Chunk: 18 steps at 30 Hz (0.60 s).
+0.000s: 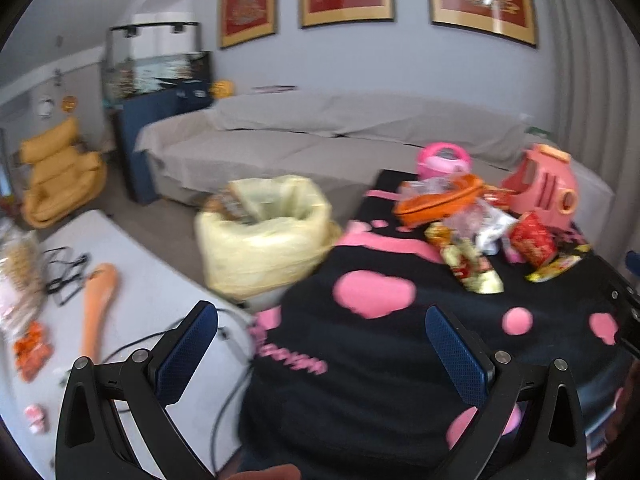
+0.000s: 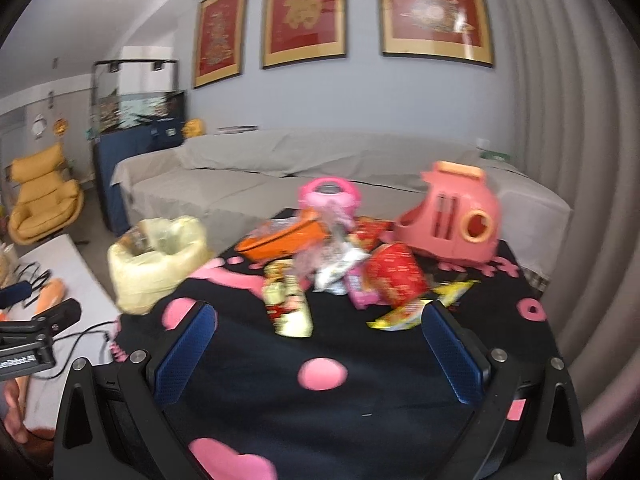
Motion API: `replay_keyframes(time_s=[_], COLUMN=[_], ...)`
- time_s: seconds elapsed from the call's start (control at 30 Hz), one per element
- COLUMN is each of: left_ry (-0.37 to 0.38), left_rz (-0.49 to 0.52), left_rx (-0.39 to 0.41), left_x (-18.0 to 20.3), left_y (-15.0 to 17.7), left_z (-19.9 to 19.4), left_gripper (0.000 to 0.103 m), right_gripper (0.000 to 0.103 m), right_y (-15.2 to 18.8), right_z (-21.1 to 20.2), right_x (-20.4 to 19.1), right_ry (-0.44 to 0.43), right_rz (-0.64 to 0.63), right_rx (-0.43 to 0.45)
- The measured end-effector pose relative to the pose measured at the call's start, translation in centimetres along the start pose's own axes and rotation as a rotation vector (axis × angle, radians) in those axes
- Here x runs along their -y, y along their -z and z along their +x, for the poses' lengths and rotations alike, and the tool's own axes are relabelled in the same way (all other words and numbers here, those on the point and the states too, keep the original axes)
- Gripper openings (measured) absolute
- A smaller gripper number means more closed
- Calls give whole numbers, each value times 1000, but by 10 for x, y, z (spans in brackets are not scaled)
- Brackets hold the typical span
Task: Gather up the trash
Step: 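Grasp the gold snack wrapper with the left gripper while the right gripper grasps the red paper cup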
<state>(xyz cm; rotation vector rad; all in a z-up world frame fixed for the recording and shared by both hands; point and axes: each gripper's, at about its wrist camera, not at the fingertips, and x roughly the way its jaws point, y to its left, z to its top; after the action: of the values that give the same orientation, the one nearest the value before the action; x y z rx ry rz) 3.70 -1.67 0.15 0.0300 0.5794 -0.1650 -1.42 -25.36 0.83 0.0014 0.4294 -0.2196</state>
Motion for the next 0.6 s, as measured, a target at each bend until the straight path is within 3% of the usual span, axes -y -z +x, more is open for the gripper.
replay_keyframes(time_s=[0.27,0.4,0.5,0.6], left_ry=[249,347,393,382], left_rz=[94,76,35,30], left_rx=[-90,-134,-150,-161], left_x=[66,104,125,143], left_y=[-26,-38,-46,-50], left_z=[79,125,156,190], left_gripper=[103,103,103,102], right_gripper=[102,102,102,102], right_y=[13,24,30,33], right_z=[22,37,48,59], right_x=[80,99,105,110], right_ry=[142,192,204,205], right_rz=[125,135,136,134], right_rx=[-64,-108,-138,-162])
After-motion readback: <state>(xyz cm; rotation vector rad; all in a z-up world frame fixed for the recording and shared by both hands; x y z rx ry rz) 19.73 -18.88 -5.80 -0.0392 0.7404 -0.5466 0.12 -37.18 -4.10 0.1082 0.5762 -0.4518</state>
